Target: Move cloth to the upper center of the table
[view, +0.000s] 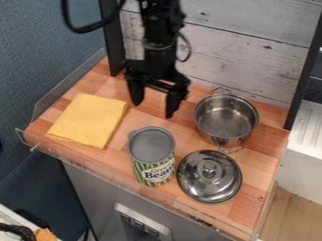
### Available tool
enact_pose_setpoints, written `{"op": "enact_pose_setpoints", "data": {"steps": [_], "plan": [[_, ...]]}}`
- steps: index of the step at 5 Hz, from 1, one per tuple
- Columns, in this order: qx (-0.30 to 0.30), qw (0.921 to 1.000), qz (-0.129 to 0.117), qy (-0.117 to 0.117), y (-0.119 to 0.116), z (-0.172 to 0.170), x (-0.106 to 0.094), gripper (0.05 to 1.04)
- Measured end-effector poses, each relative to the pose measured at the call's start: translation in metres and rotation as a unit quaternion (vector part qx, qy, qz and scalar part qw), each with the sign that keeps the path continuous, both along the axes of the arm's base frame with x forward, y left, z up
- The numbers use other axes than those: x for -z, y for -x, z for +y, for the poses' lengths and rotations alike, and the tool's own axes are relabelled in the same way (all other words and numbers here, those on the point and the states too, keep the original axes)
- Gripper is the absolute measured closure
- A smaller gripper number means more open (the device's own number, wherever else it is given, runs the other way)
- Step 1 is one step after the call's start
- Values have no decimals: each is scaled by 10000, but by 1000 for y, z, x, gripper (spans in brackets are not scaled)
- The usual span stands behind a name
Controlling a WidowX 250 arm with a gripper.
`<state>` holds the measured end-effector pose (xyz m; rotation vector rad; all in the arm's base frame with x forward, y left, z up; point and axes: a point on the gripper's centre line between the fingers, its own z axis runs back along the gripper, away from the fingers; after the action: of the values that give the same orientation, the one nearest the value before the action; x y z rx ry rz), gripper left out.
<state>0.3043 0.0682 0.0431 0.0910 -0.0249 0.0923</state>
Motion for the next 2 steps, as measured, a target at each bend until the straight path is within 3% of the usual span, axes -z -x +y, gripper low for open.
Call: {"op": "enact_pose_setpoints", "data": {"steps": [1, 2], "plan": [[53, 10000, 37, -27, 21, 31, 8, 83], [131, 9998, -43, 107, 42, 62, 20, 83]]}}
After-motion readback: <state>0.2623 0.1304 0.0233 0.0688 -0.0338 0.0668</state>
